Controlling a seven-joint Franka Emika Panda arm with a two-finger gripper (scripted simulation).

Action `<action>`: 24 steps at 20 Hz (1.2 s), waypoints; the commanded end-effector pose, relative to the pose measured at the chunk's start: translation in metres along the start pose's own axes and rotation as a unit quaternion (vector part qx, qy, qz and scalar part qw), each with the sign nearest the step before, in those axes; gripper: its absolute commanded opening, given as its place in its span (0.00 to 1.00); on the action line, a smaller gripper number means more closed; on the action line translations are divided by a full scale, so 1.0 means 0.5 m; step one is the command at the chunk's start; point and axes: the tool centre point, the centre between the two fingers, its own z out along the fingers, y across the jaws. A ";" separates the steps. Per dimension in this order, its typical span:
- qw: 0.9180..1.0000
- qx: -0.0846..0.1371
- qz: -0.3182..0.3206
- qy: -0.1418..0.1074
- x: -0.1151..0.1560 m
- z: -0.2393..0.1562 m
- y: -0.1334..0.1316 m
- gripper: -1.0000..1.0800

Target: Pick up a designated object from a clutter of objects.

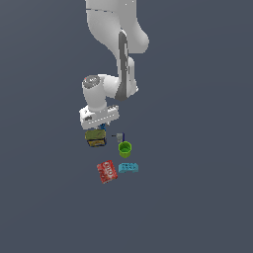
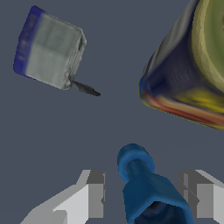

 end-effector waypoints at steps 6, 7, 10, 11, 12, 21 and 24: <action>1.000 0.000 0.000 0.000 0.001 0.001 0.000 0.00; 1.000 0.000 0.000 0.000 0.001 0.001 0.000 0.00; 1.000 0.000 0.000 0.001 0.001 0.000 0.001 0.00; 1.000 0.000 0.000 0.001 0.001 0.000 0.000 0.00; 1.000 0.000 0.000 0.001 0.002 -0.001 -0.001 0.00; 1.000 0.000 0.000 0.001 0.034 -0.044 -0.032 0.00; 1.000 -0.001 0.000 0.000 0.053 -0.071 -0.051 0.00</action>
